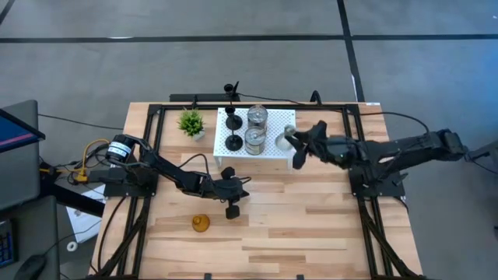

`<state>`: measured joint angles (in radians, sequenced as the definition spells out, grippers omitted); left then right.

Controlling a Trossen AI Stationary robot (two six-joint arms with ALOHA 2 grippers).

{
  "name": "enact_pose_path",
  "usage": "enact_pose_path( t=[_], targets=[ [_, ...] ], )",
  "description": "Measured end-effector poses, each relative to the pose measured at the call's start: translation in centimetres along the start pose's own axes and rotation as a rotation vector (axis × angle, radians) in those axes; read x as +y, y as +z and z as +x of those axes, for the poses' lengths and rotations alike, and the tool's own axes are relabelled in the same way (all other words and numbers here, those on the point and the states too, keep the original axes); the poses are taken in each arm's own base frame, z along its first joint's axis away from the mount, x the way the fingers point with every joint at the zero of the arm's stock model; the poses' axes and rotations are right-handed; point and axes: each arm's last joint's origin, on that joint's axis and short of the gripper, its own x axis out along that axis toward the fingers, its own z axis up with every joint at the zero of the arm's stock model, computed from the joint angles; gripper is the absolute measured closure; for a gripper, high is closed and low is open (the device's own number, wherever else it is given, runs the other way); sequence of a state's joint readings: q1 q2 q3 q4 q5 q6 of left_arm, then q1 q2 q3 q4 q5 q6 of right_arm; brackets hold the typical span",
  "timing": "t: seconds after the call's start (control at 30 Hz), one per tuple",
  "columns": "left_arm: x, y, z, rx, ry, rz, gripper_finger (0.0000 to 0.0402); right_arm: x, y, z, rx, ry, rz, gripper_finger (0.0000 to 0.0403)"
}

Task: Pick & Place candle stick holders
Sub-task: Put the green glass candle holder on the shelf

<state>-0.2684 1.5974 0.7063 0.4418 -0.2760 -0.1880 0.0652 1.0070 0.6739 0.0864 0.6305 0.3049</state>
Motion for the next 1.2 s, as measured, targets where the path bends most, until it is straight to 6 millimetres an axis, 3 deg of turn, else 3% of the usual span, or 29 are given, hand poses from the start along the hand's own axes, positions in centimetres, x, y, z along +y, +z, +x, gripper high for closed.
enact_pose_path(
  t=[0.23,0.5,0.9,1.2],
  targets=[
    [0.0,0.0,0.0,0.0,0.0,0.0,0.0394,-2.7,0.2,2.4,0.032,-0.064,0.019,0.0324],
    [0.0,0.0,0.0,0.0,0.001,-0.001,0.0394,-4.6,-0.2,4.7,0.049,-0.127,0.013,0.0324],
    [0.0,0.0,0.0,0.0,0.0,0.0,0.0394,-6.0,-1.5,7.6,0.074,-0.2,0.016,0.0324],
    [0.0,0.0,0.0,0.0,0.001,0.0,0.0394,-6.2,-2.3,8.6,0.095,-0.218,0.01,0.0324]
  ],
)
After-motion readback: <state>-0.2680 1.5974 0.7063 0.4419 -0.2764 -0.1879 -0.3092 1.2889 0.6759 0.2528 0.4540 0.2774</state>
